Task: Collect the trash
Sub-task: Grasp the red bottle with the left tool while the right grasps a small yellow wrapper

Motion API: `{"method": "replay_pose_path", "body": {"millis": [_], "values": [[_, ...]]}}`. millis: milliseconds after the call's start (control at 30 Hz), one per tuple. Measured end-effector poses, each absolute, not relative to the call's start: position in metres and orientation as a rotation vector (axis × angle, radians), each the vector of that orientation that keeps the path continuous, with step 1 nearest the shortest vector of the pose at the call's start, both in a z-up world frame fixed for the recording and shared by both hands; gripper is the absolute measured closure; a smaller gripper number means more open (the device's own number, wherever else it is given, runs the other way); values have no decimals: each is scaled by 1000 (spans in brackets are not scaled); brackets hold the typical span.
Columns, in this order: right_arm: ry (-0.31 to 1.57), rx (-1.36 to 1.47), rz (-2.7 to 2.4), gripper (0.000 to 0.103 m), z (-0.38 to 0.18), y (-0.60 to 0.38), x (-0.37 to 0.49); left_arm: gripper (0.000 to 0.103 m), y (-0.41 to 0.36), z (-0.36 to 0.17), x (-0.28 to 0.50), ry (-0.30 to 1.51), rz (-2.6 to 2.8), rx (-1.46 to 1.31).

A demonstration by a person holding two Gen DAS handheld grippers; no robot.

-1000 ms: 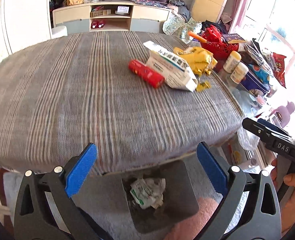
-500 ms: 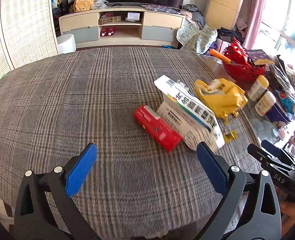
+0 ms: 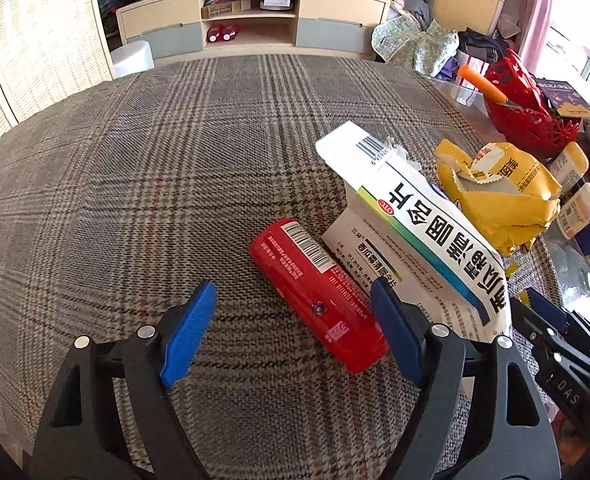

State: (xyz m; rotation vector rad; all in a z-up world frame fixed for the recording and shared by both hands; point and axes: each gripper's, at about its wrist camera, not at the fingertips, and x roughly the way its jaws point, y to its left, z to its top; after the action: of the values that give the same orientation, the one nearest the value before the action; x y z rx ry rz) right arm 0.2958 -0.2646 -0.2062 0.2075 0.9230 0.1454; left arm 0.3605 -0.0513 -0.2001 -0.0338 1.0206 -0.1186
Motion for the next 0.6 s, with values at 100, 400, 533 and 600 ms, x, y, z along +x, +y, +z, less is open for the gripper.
{"method": "replay_pose_path", "body": {"millis": [100, 400, 533, 600], "values": [[922, 189, 150, 64, -209, -259, 298, 31, -56, -206, 365, 1027, -132, -44], [914, 129, 157, 90, -207, -249, 293, 58, -73, -206, 359, 1017, -177, -6], [919, 131, 165, 90, -204, -253, 279, 61, -76, -213, 352, 1062, -182, 49], [923, 129, 169, 90, -204, -255, 270, 74, -75, -213, 347, 1038, -150, 90]]}}
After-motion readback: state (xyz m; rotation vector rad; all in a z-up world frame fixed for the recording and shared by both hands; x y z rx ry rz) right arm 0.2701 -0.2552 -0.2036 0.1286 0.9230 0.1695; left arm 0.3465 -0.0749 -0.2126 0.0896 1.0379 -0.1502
